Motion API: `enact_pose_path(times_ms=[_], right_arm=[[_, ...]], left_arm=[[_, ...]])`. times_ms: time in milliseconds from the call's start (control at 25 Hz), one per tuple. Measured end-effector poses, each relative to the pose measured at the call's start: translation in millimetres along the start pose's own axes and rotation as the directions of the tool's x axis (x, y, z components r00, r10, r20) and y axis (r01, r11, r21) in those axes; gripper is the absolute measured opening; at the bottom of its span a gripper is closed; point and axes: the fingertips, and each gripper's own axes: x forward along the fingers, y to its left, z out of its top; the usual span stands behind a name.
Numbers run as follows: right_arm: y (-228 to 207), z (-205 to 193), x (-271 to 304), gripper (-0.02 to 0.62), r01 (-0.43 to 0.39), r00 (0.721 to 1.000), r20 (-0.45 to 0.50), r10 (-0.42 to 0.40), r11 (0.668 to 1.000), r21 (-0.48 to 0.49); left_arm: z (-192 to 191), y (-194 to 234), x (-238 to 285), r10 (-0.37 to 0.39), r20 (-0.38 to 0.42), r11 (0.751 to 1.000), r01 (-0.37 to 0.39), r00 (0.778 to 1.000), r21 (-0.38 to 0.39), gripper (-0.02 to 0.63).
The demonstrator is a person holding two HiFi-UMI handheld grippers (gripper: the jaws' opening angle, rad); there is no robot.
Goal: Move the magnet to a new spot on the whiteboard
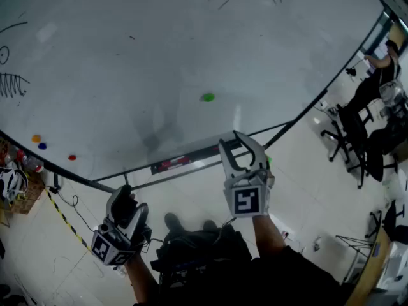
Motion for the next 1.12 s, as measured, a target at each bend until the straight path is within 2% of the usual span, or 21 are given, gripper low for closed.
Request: enact_pose_path(times_ms=[200,400,760,1120], right_arm=[[14,17,41,0.176,0.044,0.999,-0.023,-0.044,0.999,-0.006],[12,19,60,0.185,0.094,0.993,-0.074,-0.091,0.995,0.031],[3,19,94,0.193,0.106,0.992,-0.071,-0.106,0.994,-0.012],[1,27,110,0.192,0.071,0.997,-0.011,-0.072,0.991,-0.114]], left_arm=[[20,36,-12,-0.035,-0.027,0.999,0.035,0.999,0.007,0.238],[20,60,-12,-0.109,-0.049,0.994,0.107,0.993,-0.028,0.238],[15,79,-1,-0.075,-0.085,0.997,0.074,0.994,-0.010,0.238],[-1,64,34,-0.084,-0.117,0.996,0.086,0.990,0.012,0.238]])
